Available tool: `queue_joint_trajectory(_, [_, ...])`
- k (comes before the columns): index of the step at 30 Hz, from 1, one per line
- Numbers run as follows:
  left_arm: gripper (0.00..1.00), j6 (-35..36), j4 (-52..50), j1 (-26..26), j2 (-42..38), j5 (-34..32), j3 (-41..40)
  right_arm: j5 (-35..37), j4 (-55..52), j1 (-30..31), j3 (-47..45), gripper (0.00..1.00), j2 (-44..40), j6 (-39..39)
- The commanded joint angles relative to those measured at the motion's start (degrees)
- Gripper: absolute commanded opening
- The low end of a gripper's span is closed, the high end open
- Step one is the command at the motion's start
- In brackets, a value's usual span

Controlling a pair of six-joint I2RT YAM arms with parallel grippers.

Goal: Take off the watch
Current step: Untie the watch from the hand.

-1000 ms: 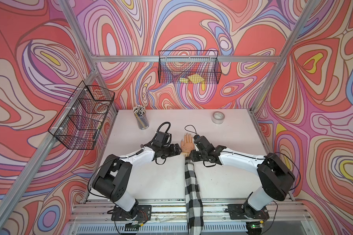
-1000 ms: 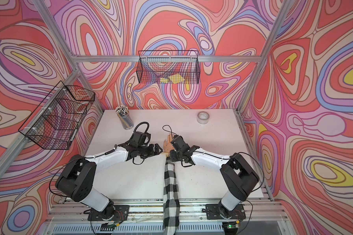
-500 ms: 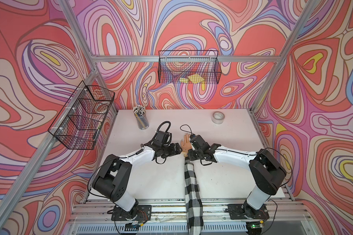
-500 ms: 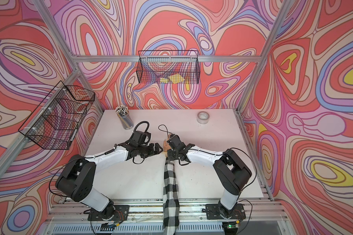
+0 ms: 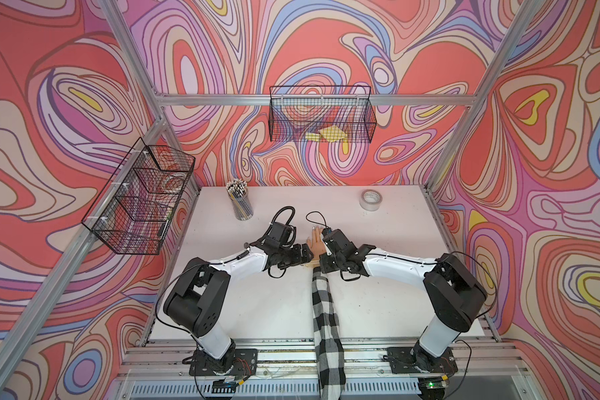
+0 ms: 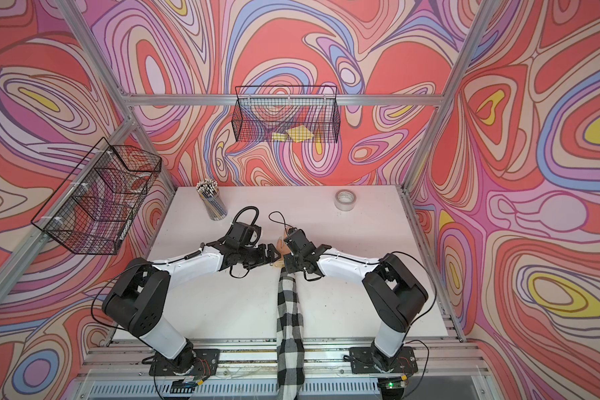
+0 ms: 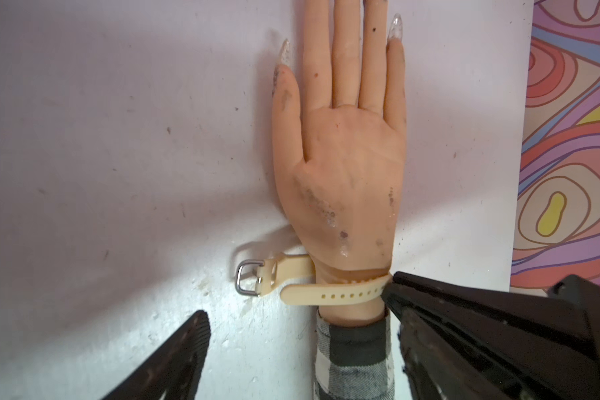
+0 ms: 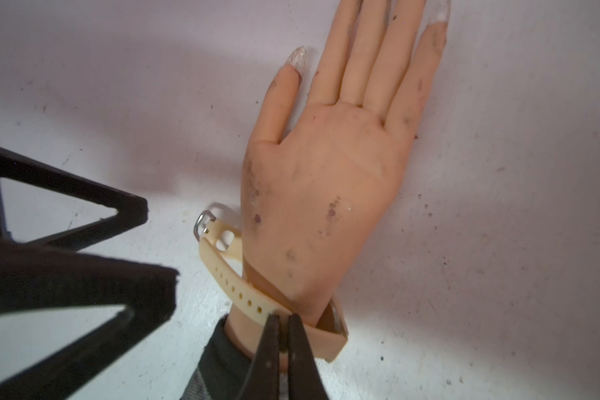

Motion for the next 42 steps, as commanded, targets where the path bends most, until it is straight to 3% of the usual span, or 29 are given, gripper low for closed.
queue_joint_trajectory(1, [0.87, -0.7, -1.1, -1.4, 1.7, -1.2, 2.0, -0.5, 0.2, 0.2, -0.6, 0.07, -0.3, 0.3])
queue_joint_trajectory(9, [0.87, -0.3, -2.9, -3.0, 4.2, -3.7, 4.2, -0.2, 1.4, 0.1, -1.8, 0.0, -0.3, 2.5])
queue_joint_trajectory(28, [0.87, 2.8, -7.6, -1.8, 1.8, -8.9, 2.1, -1.5, 2.8, -3.0, -5.3, 0.0, -6.3, 5.4])
queue_joint_trajectory(29, [0.87, 2.9, -7.5, -1.6, 1.6, -8.8, 2.2, -1.6, 2.8, -3.1, -5.3, 0.03, -6.5, 5.6])
queue_joint_trajectory(32, [0.87, 2.9, -7.9, -1.3, 1.1, -8.7, 2.6, -2.6, 2.2, -3.1, -4.6, 0.32, -7.3, 5.5])
queue_joint_trajectory(33, [0.87, 2.9, -8.0, -1.1, 0.9, -8.9, 2.8, -3.2, 2.0, -3.1, -4.2, 0.37, -7.5, 5.5])
queue_joint_trajectory(42, [0.88, 3.3, -9.9, 4.4, -3.7, -8.7, 2.7, -1.4, -2.2, -0.4, -0.4, 0.6, -5.7, 4.2])
